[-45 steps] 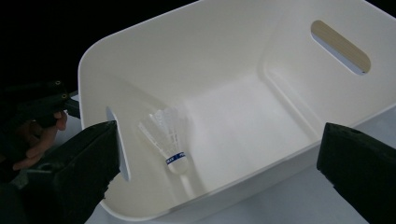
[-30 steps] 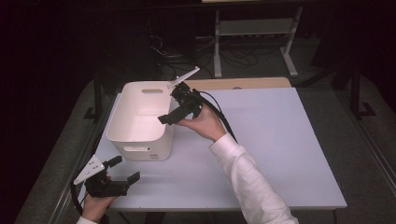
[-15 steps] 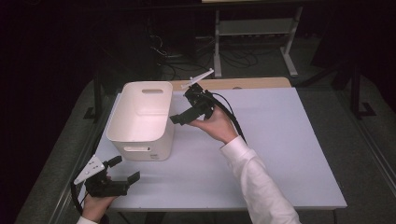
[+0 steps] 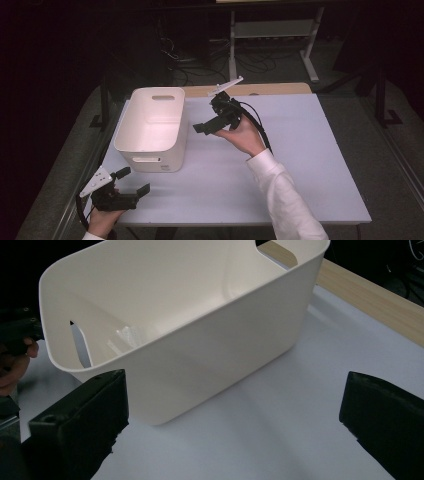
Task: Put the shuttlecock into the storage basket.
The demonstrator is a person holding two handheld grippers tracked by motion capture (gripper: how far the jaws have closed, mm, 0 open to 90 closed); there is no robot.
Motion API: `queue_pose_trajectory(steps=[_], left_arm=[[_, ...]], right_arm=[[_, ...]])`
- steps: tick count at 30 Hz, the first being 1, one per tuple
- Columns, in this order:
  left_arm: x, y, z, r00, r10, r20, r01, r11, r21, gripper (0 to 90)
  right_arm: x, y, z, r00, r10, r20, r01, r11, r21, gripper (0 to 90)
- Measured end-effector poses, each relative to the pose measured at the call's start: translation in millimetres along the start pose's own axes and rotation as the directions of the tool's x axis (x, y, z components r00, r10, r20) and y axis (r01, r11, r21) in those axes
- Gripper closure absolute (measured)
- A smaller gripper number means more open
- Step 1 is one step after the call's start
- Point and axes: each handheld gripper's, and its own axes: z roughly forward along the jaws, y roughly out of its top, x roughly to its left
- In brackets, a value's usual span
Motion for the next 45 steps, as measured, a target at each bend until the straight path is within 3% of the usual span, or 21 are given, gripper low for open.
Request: queue_pose_trajectory(steps=[7,11,14,26,41,45], left_arm=[[0.3,-0.2,1.2,0.9999,-0.01,0.004,0.01,0.9999,-0.006,0.0],[-0.1,-0.2,1.0,1.0,-0.008,0.004,0.008,0.9999,-0.008,0.0],[-0.1,-0.2,1.1,0.9999,-0.009,0.005,0.009,0.9999,-0.007,0.0],[-0.4,0.0,0.9,0.9999,-0.014,0.0,0.014,0.9999,0.002,0.0],[-0.4,0.0,1.3,0.9999,-0.013,0.001,0.013,0.9999,0.002,0.0],[-0.4,0.0,1.0,0.9999,-0.012,0.0,0.012,0.9999,0.003,0.0]], right_arm=[[-7.1,-11.3,-5.8,0.9999,0.007,0.008,-0.007,0.9998,-0.02,0.0],[-12.1,-20.4,-9.4,0.9992,0.037,0.018,-0.036,0.9989,-0.031,0.0],[-14.7,-23.9,-10.3,0.9994,0.026,0.022,-0.025,0.9989,-0.039,0.0],[-27.8,-47.4,-24.1,0.9976,0.069,-0.003,-0.069,0.9952,-0.07,0.0],[-41.0,-75.6,-44.1,0.9969,0.076,0.019,-0.074,0.9902,-0.119,0.0],[-43.5,-81.8,-48.6,0.9961,0.086,0.022,-0.083,0.9912,-0.103,0.0]])
